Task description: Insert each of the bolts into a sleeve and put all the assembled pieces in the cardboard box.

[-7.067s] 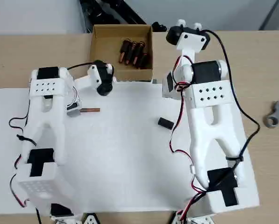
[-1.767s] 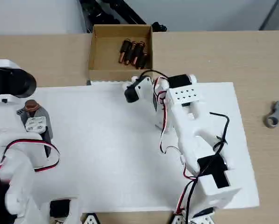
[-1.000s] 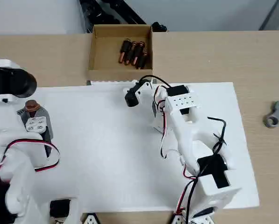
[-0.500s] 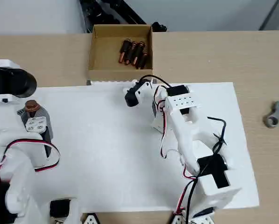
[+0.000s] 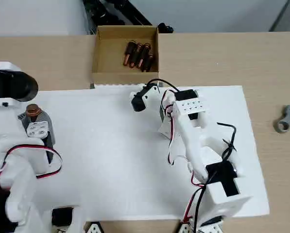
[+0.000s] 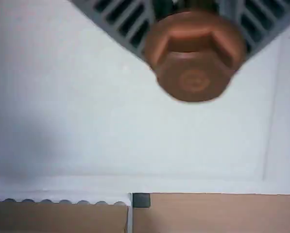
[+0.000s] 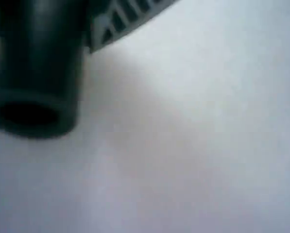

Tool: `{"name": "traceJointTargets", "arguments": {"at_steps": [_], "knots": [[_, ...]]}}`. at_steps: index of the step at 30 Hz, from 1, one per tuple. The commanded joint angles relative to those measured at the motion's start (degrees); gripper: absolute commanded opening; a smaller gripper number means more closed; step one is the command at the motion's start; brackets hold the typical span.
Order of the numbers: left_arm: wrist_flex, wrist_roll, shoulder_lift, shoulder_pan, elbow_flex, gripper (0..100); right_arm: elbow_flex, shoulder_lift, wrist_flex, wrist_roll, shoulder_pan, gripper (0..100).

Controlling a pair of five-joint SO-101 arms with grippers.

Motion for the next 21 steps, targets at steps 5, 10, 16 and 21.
{"name": "traceJointTargets", "arguments": {"at_steps": [5, 10, 16, 21], "knots": [[0.44, -0.53, -0.53, 0.09, -0.48, 1, 0.18, -0.22, -0.22, 0.44, -0.48, 0.2], [0.44, -0.53, -0.53, 0.09, -0.48, 1, -0.09, -0.57, -0.31, 0.35, -0.48, 0.3], [0.44, -0.53, -0.53, 0.09, -0.48, 1, -3.52, -0.92, 1.89, 0.0, -0.4, 0.3], [0.44, -0.53, -0.53, 0.09, -0.48, 1, -12.57, -0.92, 7.87, -4.04, -0.31, 0.2]]}}
